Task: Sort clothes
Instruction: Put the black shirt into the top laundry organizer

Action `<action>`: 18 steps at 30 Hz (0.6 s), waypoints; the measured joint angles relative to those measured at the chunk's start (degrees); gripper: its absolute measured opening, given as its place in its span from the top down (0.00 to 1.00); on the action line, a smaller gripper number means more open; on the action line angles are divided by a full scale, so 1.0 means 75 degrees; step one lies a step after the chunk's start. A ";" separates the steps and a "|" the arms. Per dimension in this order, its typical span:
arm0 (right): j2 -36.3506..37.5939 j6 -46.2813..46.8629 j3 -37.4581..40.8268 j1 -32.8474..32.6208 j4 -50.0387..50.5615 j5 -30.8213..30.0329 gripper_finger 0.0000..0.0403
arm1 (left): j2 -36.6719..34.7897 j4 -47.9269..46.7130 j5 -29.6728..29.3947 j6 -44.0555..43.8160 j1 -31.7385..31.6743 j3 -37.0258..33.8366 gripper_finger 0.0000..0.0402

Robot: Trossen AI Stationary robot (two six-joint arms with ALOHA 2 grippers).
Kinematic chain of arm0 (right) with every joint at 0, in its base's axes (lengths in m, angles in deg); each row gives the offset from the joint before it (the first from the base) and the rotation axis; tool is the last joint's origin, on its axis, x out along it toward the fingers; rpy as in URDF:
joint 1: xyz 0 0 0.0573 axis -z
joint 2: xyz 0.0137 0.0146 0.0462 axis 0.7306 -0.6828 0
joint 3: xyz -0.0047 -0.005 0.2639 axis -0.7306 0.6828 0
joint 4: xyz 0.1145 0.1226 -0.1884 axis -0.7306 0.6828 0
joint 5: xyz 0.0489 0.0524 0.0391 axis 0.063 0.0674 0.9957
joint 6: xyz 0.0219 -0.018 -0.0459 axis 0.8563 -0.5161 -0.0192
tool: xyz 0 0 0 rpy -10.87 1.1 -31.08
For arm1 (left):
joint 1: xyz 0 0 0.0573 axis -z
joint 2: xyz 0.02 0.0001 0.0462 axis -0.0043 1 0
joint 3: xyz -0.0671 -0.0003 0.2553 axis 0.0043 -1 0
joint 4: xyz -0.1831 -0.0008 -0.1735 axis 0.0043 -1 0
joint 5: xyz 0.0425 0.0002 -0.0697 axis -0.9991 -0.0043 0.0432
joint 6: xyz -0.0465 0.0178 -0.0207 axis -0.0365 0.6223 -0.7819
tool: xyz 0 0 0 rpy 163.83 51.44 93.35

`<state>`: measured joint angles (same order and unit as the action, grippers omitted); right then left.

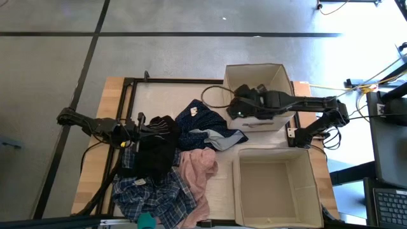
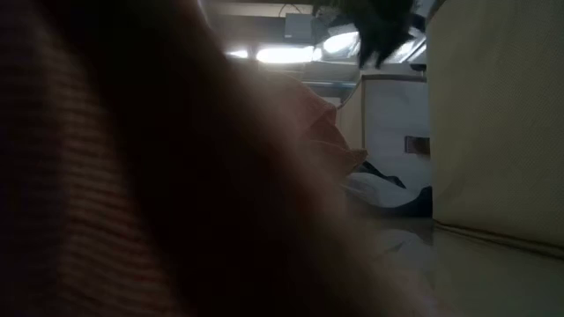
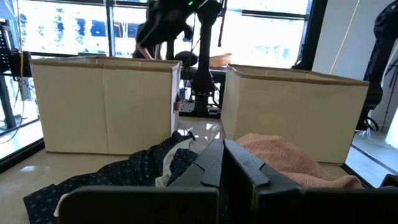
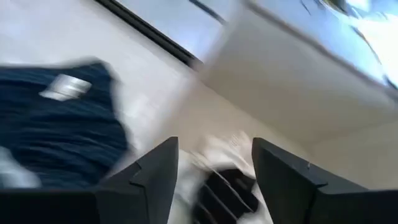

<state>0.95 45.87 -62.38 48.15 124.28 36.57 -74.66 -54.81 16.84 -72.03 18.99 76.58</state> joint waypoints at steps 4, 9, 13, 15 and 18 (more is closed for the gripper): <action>-0.0030 -0.1565 -0.0010 -0.0563 -0.2051 0.0005 0.49 | 0.0000 -0.0055 -0.0002 0.0000 0.0000 0.0000 1.00; -0.0301 -0.3193 -0.0016 -0.1190 -0.4502 0.0481 0.49 | 0.0000 -0.0065 -0.0002 0.0000 -0.0001 0.0000 1.00; -0.0687 -0.3946 -0.0007 -0.1515 -0.5786 0.1212 0.49 | -0.0001 -0.0088 0.0001 0.0000 -0.0001 0.0000 1.00; -0.0975 -0.4201 -0.0010 -0.1614 -0.6225 0.1548 0.49 | -0.0003 -0.0083 -0.0002 -0.0026 -0.0001 0.0000 1.00; -0.1469 -0.4421 -0.0007 -0.1761 -0.6877 0.2080 0.49 | -0.0003 -0.0115 -0.0001 -0.0137 0.0002 0.0000 1.00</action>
<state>-10.06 12.71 -62.44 34.95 72.70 52.17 -74.68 -55.67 16.84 -73.06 19.01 76.58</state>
